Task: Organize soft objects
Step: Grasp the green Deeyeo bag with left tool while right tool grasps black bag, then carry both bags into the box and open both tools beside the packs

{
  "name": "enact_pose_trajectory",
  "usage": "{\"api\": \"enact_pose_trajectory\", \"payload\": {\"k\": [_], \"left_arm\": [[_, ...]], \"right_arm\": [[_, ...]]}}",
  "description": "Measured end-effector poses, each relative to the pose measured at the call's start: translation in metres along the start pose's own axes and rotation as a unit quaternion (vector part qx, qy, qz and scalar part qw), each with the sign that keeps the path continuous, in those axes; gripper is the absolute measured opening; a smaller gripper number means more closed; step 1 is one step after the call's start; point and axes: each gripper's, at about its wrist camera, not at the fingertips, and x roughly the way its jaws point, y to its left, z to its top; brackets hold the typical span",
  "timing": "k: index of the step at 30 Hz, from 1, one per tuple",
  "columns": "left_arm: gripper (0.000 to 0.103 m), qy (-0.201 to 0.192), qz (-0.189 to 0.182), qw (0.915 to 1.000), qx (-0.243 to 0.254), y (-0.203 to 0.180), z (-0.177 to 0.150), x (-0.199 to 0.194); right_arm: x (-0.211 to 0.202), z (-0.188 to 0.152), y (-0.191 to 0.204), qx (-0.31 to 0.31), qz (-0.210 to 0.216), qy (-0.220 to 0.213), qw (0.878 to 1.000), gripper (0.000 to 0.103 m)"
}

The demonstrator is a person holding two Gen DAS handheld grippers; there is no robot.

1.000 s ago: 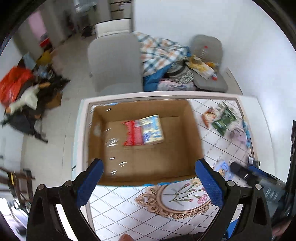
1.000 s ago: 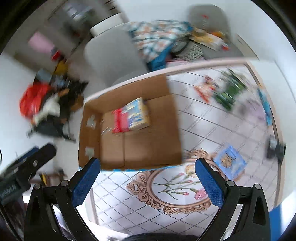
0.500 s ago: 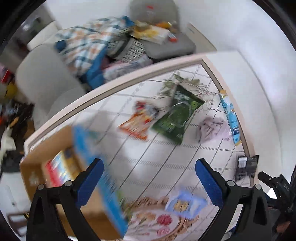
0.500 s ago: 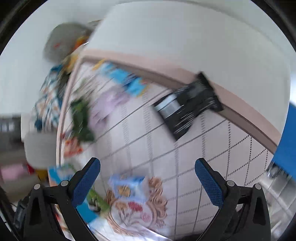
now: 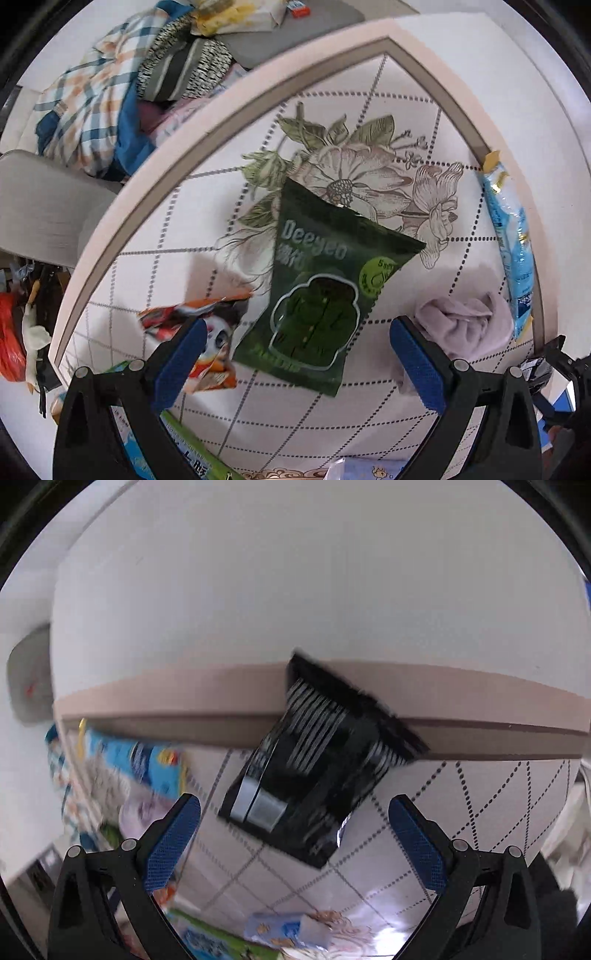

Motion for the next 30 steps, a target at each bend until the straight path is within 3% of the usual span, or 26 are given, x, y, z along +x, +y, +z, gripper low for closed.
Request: {"api": "enact_pose_trajectory", "payload": {"k": [1,3,5,9,11,12,16,22,30], "left_arm": [[0.102,0.005,-0.001,1.0000,0.004,-0.001,0.003,0.003],[0.102,0.016,0.002,0.9998,0.015,-0.004,0.005,0.011],[0.102,0.023,-0.005,0.9995,0.019,-0.004,0.005,0.017],[0.101,0.026,-0.023,0.9992,0.019,-0.004,0.005,0.025],[0.079,0.025,-0.033,0.9990,0.016,-0.004,0.004,0.027],[0.059,0.030,-0.034,0.9988,0.015,-0.004,0.003,0.029],[0.038,0.010,-0.038,0.9992,0.009,-0.003,-0.002,0.022],[0.032,-0.005,-0.052,0.9985,-0.016,0.001,-0.021,0.008],[0.031,-0.044,-0.085,0.9943,-0.048,0.016,-0.077,-0.031]], "right_arm": [[0.003,0.003,0.003,-0.002,-0.011,-0.001,1.000,0.101],[0.012,0.006,0.005,-0.004,-0.033,0.008,0.999,0.084],[0.009,0.004,0.011,-0.019,-0.054,-0.009,0.998,0.074],[0.011,-0.008,0.023,-0.079,-0.082,-0.026,0.993,0.068],[0.013,-0.015,0.028,-0.109,-0.096,-0.033,0.989,0.067],[0.014,-0.019,0.031,-0.119,-0.100,-0.034,0.987,0.066],[0.017,-0.031,0.042,-0.157,-0.116,-0.040,0.980,0.063],[0.019,-0.055,0.059,-0.209,-0.123,-0.047,0.969,0.055],[0.001,-0.109,0.067,-0.294,-0.109,-0.067,0.947,0.054]]}}
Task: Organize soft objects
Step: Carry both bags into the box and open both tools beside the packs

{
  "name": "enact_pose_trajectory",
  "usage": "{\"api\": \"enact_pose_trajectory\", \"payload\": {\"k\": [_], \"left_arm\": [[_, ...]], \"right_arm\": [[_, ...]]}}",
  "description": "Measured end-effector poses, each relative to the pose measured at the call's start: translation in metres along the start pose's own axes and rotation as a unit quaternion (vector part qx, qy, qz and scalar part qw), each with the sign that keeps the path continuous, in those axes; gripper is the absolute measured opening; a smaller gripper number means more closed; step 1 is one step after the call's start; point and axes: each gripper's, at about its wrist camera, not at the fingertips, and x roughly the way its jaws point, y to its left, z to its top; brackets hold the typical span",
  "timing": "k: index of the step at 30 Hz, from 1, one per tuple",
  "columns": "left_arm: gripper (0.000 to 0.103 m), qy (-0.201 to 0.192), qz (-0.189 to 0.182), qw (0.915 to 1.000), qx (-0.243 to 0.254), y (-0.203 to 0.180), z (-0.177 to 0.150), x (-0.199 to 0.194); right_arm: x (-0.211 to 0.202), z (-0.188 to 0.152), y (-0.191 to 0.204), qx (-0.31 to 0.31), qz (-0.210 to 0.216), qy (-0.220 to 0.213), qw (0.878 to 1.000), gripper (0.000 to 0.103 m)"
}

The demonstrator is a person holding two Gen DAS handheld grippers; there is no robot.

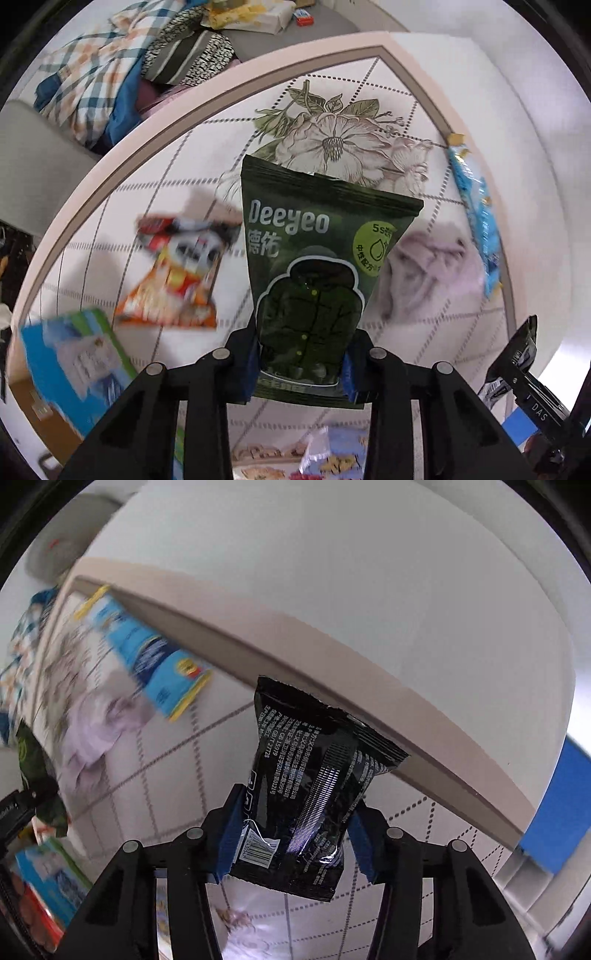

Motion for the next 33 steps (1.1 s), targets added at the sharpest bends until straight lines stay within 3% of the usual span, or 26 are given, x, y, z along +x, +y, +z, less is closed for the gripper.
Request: {"api": "enact_pose_trajectory", "payload": {"k": [8,12,16,20,25,29,33], "left_arm": [[0.031,-0.063,-0.064,0.9942,-0.059,0.032,-0.067,-0.067],[0.031,-0.102,-0.085,0.9876,-0.084,0.061,-0.103,-0.107],[0.031,-0.135,-0.101,0.9784,-0.120,0.103,-0.145,-0.146],[0.031,-0.155,-0.094,0.9701,-0.162,0.152,-0.190,-0.172],[0.031,-0.161,-0.065,0.9612,-0.214,0.219,-0.234,-0.183],[0.031,-0.157,-0.049,0.9512,-0.261,0.276,-0.256,-0.177],[0.031,-0.136,-0.036,0.9467,-0.290,0.323,-0.262,-0.156]], "right_arm": [[-0.060,-0.047,0.061,-0.111,0.028,-0.045,0.992,0.054],[-0.095,-0.063,0.084,-0.167,0.057,-0.053,0.983,0.054],[-0.135,-0.102,0.120,-0.232,0.087,-0.065,0.967,0.054],[-0.166,-0.147,0.171,-0.303,0.115,-0.068,0.944,0.054],[-0.176,-0.197,0.237,-0.372,0.128,-0.061,0.917,0.054],[-0.163,-0.229,0.293,-0.420,0.118,-0.056,0.898,0.054],[-0.135,-0.250,0.343,-0.459,0.090,-0.045,0.883,0.054]]}}
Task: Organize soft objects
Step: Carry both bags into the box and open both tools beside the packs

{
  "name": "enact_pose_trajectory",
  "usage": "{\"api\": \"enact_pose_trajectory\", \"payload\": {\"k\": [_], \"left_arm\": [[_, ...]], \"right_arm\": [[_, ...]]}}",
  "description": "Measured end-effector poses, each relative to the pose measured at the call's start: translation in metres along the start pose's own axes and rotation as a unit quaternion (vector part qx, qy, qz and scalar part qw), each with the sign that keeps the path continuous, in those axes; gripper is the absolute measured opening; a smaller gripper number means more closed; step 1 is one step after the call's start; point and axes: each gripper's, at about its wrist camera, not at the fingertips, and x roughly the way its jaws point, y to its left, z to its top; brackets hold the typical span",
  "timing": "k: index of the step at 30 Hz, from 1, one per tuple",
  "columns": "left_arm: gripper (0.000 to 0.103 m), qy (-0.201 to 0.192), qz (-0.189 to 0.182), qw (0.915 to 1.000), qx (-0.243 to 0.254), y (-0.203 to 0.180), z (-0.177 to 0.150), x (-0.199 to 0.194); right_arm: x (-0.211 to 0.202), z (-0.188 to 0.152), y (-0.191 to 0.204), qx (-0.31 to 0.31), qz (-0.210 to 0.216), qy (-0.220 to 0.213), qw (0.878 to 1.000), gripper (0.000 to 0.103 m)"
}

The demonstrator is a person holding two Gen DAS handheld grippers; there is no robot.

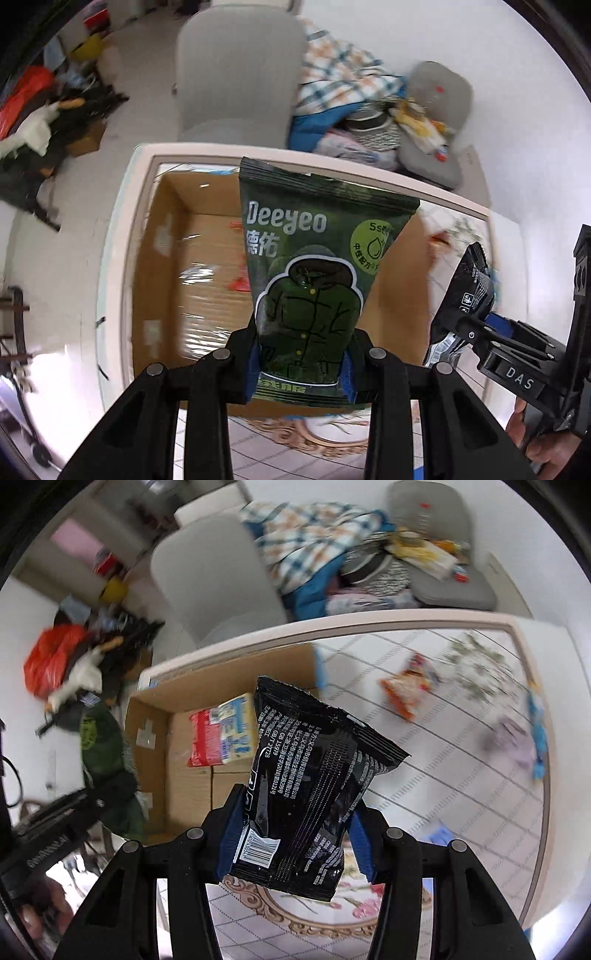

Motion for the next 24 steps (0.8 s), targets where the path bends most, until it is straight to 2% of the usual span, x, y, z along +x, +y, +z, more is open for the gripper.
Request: {"api": "enact_pose_trajectory", "payload": {"k": [6,12,16,24], "left_arm": [[0.031,0.045,0.023,0.9982,-0.034,0.047,0.024,0.052],[0.031,0.084,0.069,0.9935,-0.032,0.068,0.044,0.103],[0.031,0.106,0.086,0.9905,-0.020,0.072,0.049,0.124],[0.031,0.140,0.093,0.9857,-0.013,0.074,0.052,0.156]], "right_arm": [[0.069,0.029,0.032,-0.034,-0.051,0.044,0.997,0.054],[0.125,0.044,0.047,-0.068,-0.104,0.077,0.989,0.054],[0.149,0.049,0.046,-0.076,-0.123,0.097,0.985,0.054],[0.173,0.054,0.046,-0.087,-0.146,0.118,0.978,0.054]]}}
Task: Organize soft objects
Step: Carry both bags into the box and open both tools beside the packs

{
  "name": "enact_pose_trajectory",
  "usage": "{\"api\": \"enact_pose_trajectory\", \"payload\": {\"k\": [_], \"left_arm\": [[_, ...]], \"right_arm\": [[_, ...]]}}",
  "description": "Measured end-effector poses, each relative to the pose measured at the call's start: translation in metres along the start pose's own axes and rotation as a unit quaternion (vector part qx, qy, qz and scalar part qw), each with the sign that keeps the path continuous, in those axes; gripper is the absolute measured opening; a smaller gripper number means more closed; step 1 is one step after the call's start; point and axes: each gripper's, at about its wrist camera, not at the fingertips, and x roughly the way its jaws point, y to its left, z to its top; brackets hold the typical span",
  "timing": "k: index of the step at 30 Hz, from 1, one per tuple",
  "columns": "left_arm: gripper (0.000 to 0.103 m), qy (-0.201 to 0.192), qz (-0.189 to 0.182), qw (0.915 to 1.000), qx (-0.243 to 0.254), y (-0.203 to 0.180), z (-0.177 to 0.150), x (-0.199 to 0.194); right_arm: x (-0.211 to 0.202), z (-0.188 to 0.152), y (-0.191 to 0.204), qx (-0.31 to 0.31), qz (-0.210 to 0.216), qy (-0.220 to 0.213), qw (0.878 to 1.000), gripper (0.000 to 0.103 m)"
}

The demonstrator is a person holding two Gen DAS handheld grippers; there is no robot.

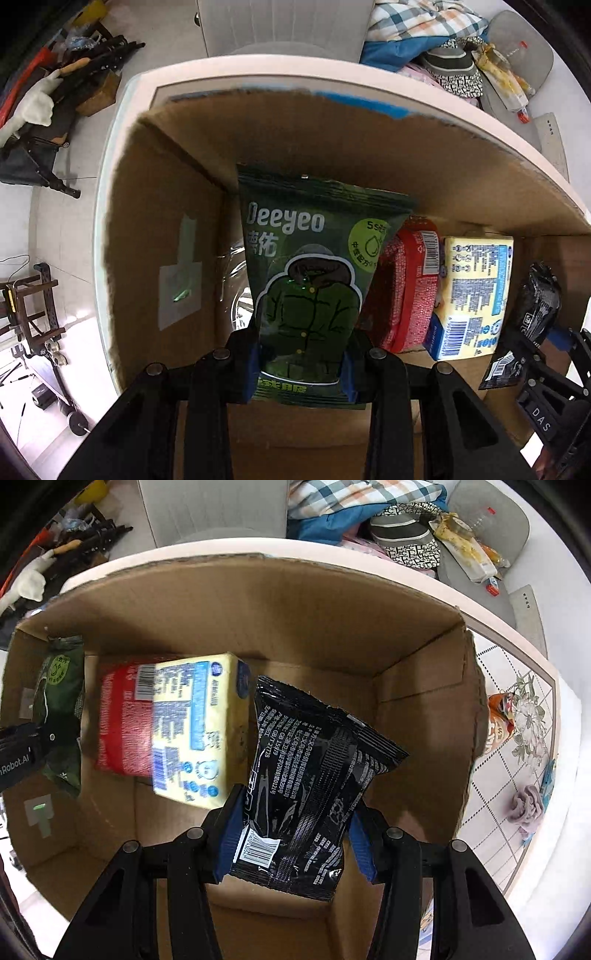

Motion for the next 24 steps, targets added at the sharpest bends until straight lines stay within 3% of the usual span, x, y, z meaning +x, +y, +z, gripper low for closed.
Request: {"api": "enact_pose_trajectory", "payload": {"k": [5,8,12,16,24], "left_arm": [[0.033,0.004,0.007,0.9999,0.009,-0.001,0.002,0.000],[0.042,0.010,-0.003,0.9999,-0.001,0.002,0.002,-0.004],[0.049,0.003,-0.018,0.9998,-0.008,0.004,0.000,-0.019],[0.061,-0.014,-0.026,0.9995,-0.004,0.005,-0.006,-0.041],[0.067,-0.056,-0.040,0.9976,-0.003,0.004,-0.036,-0.083]], "right_arm": [[-0.001,0.002,0.006,-0.020,-0.009,0.000,1.000,0.055],[0.000,0.004,0.008,-0.026,-0.019,0.005,0.999,0.059],[-0.005,0.005,0.003,-0.019,-0.008,0.006,1.000,0.075],[-0.020,0.003,-0.003,-0.007,0.008,-0.004,1.000,0.075],[-0.055,-0.026,-0.005,0.010,0.045,-0.024,0.999,0.077]]}}
